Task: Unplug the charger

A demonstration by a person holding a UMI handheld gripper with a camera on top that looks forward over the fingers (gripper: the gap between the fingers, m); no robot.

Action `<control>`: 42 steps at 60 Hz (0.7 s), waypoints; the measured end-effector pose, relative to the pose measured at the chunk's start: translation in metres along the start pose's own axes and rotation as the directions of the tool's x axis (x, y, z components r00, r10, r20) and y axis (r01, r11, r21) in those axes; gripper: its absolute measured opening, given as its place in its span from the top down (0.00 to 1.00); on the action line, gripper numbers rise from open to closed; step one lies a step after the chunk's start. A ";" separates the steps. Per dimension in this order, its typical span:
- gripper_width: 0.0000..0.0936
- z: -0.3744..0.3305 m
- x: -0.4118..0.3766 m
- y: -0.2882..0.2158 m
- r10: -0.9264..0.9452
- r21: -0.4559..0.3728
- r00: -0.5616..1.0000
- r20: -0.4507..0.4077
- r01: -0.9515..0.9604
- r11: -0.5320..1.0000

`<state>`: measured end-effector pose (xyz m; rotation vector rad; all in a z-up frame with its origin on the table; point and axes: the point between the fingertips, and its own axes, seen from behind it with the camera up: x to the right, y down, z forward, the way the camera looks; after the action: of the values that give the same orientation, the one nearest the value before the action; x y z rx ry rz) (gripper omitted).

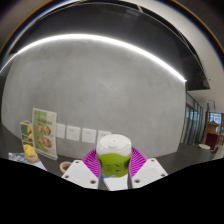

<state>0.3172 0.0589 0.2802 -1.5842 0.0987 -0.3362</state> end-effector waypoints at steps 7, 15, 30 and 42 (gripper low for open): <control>0.65 0.031 0.034 0.086 0.013 -0.184 1.000 0.004 -0.012 0.983; 0.65 0.070 0.050 0.185 0.045 -0.388 0.997 0.066 -0.015 0.922; 0.56 0.119 0.060 0.258 0.092 -0.526 0.973 0.212 0.034 0.850; 0.45 0.147 0.057 0.267 0.109 -0.551 0.961 0.255 0.051 0.833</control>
<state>0.4499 0.1723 0.0241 -2.1932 0.0003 -0.0505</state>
